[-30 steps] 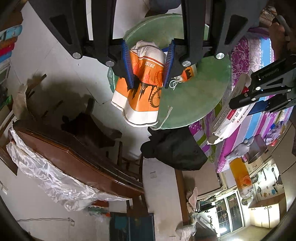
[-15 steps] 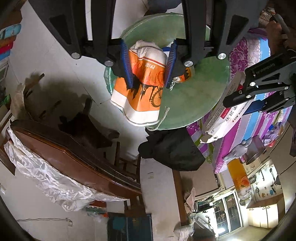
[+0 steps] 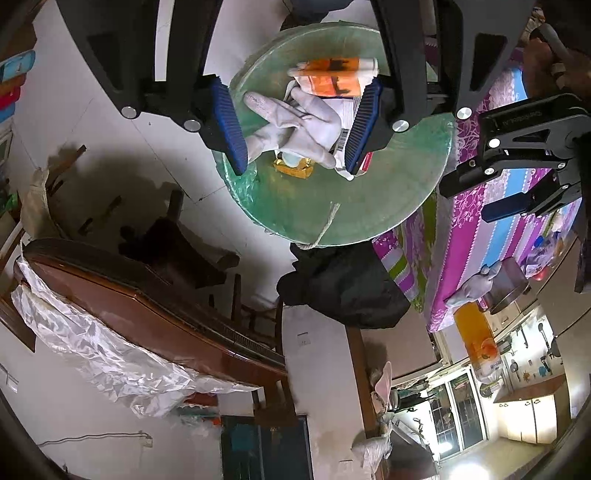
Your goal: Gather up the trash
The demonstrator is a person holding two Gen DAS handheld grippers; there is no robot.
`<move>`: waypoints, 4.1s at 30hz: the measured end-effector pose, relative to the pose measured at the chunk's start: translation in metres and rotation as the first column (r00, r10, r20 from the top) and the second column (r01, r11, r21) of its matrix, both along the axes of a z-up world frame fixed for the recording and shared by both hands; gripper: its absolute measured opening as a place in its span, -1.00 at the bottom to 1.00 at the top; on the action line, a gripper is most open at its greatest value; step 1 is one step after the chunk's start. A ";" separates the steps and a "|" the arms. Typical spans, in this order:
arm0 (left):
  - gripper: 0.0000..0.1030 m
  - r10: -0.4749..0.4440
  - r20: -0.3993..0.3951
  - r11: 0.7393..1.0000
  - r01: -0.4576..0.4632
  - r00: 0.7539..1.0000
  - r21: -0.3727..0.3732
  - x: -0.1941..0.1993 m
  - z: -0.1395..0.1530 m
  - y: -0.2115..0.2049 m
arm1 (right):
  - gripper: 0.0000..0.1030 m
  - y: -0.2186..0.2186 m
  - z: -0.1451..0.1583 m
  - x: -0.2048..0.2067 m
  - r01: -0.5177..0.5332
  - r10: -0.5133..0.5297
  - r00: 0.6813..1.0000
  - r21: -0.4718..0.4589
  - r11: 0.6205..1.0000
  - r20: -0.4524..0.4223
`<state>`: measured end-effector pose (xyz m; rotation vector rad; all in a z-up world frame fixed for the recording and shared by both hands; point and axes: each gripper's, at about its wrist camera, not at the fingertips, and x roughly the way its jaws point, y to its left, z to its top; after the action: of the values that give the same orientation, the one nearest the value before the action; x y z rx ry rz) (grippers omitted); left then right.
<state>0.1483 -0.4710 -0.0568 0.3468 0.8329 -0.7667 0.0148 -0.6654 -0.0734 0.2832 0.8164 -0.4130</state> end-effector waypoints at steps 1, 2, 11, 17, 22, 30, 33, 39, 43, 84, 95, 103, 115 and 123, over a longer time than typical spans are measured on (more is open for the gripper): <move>0.47 -0.001 0.000 1.000 0.001 1.000 0.000 0.000 0.000 0.000 | 0.08 0.000 0.000 -0.001 0.000 0.000 1.000 0.000 1.000 0.001; 0.47 -0.002 0.002 1.000 0.002 1.000 -0.001 -0.001 0.000 0.000 | 0.08 0.001 0.000 -0.001 0.000 0.000 1.000 0.000 1.000 0.003; 0.47 0.012 0.001 1.000 -0.012 1.000 -0.008 0.001 0.002 0.017 | 0.17 0.018 0.021 -0.014 -0.008 0.009 0.995 -0.017 1.000 0.097; 0.53 0.070 0.039 0.997 -0.069 0.997 -0.027 0.009 0.011 0.066 | 0.39 0.065 0.044 -0.021 -0.055 0.063 0.969 -0.041 0.998 0.238; 0.56 0.186 0.069 0.982 -0.185 0.980 -0.031 0.030 0.015 0.137 | 0.50 0.118 0.049 -0.001 -0.168 0.175 0.941 -0.051 0.985 0.289; 0.62 0.440 0.084 0.898 -0.439 0.894 -0.026 0.085 0.015 0.282 | 0.69 0.196 0.053 0.046 -0.338 0.336 0.894 -0.047 0.940 0.297; 0.63 0.544 0.089 0.838 -0.545 0.834 -0.018 0.106 0.014 0.343 | 0.69 0.218 0.052 0.062 -0.379 0.374 0.880 -0.041 0.925 0.293; 0.77 0.682 0.143 0.723 -0.691 0.717 0.017 0.131 0.009 0.451 | 0.72 0.269 0.045 0.088 -0.471 0.459 0.839 -0.033 0.882 0.292; 0.79 0.748 0.163 0.650 -0.760 0.644 0.021 0.144 0.002 0.508 | 0.73 0.319 0.034 0.113 -0.521 0.518 0.812 -0.065 0.851 0.268; 0.89 0.103 0.332 0.947 0.010 0.938 -0.321 -0.062 0.051 0.192 | 0.90 0.218 0.033 -0.095 0.233 -0.094 0.915 -0.326 0.916 0.392; 0.89 -0.010 0.437 0.927 0.172 0.900 -0.332 -0.154 0.005 0.165 | 0.90 0.219 -0.017 -0.204 0.396 -0.223 0.851 -0.304 0.866 0.475; 0.89 -0.039 0.436 0.913 0.209 0.899 -0.350 -0.183 -0.010 0.170 | 0.90 0.235 -0.027 -0.235 0.438 -0.198 0.816 -0.358 0.824 0.543; 0.89 0.005 0.475 0.897 0.205 0.880 -0.391 -0.198 -0.008 0.177 | 0.90 0.241 -0.048 -0.254 0.459 -0.220 0.801 -0.336 0.822 0.557; 0.89 0.001 0.474 0.896 0.210 0.881 -0.392 -0.202 -0.006 0.177 | 0.90 0.243 -0.049 -0.252 0.457 -0.218 0.802 -0.337 0.823 0.556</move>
<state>-0.0540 -0.2936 -0.0632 0.1622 0.1743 -0.9021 -0.2375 -0.4229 -0.1220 0.0830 0.1303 -0.8301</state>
